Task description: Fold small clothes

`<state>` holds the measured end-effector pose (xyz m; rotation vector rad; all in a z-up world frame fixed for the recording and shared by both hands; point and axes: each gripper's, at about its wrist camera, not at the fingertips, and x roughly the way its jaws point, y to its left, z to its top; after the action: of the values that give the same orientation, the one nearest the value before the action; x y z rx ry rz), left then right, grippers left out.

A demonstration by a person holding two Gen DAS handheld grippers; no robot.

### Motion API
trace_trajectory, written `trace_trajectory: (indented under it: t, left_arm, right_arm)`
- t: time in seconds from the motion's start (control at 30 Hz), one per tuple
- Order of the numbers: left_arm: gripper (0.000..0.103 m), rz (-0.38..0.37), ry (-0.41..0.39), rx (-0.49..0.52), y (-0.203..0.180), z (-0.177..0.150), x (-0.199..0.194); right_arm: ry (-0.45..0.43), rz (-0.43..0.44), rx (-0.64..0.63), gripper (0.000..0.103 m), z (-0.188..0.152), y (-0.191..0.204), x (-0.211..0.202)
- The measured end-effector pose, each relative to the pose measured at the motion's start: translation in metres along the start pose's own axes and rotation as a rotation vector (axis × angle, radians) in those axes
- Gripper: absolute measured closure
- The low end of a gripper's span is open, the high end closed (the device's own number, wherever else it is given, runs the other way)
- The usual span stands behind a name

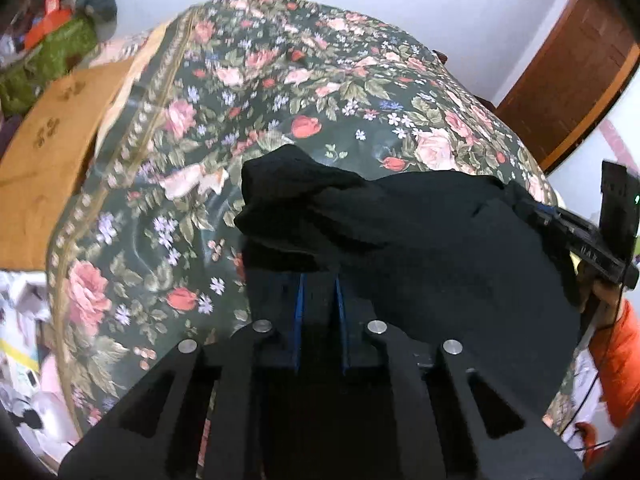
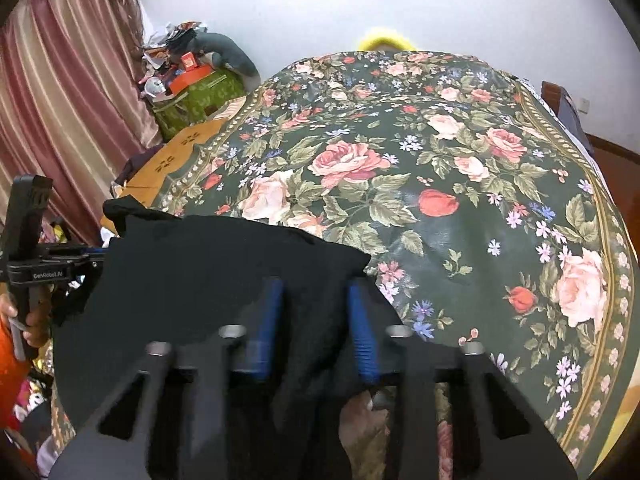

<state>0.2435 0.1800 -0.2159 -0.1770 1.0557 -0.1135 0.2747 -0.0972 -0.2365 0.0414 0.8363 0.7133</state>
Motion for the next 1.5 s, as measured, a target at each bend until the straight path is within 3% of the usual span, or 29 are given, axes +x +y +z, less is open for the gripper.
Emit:
trace_trajectory:
  t: [0.2, 0.43, 0.6, 0.7, 0.9, 1.0, 1.07, 1.17, 1.23, 1.27, 1.33, 1.43, 1.5]
  left_arm:
    - [0.092, 0.058, -0.088, -0.014, 0.002, -0.004, -0.023]
    - [0.089, 0.073, -0.002, -0.06, 0.009, -0.006, 0.007]
    - [0.087, 0.049, -0.022, -0.099, 0.016, 0.002, -0.017]
    - [0.087, 0.031, -0.058, -0.083, 0.012, 0.01, -0.034]
    - [0.086, 0.01, -0.089, 0.009, -0.021, 0.036, -0.032]
    - [0.079, 0.028, -0.122, 0.009, -0.029, 0.052, -0.022]
    - [0.077, 0.081, -0.133, -0.017, -0.021, 0.058, -0.013]
    - [0.077, 0.121, -0.072, -0.064, 0.001, 0.054, 0.008]
    - [0.076, 0.147, -0.002, -0.089, 0.021, 0.041, 0.025]
    - [0.065, 0.136, 0.016, -0.1, 0.028, 0.034, 0.03]
    - [0.054, 0.1, 0.027, -0.138, 0.042, 0.02, 0.033]
    - [0.051, 0.072, 0.011, -0.167, 0.052, 0.009, 0.021]
    - [0.051, 0.112, 0.002, -0.15, 0.049, 0.009, 0.012]
  right_arm:
    - [-0.065, -0.039, -0.084, 0.098, 0.003, 0.008, -0.015]
    - [0.037, -0.077, -0.077, 0.096, -0.007, 0.003, 0.009]
    - [0.04, -0.086, -0.082, 0.078, -0.003, 0.0, -0.012]
    - [-0.009, -0.095, -0.089, 0.066, 0.002, 0.001, -0.029]
    - [-0.033, -0.029, -0.104, 0.064, 0.02, 0.017, -0.027]
    - [-0.001, 0.01, -0.131, 0.063, 0.023, 0.03, -0.009]
    - [0.04, 0.03, -0.137, 0.063, 0.022, 0.035, 0.007]
    - [0.103, 0.042, -0.124, 0.063, 0.014, 0.031, 0.025]
    - [0.089, 0.062, -0.106, 0.062, 0.009, 0.025, 0.024]
    - [0.089, 0.063, -0.1, 0.061, 0.008, 0.022, 0.021]
    - [0.089, 0.064, -0.086, 0.061, 0.006, 0.016, 0.018]
    - [0.089, 0.052, -0.065, 0.061, 0.002, 0.009, 0.01]
    - [0.088, 0.031, -0.056, 0.061, 0.0, 0.007, 0.003]
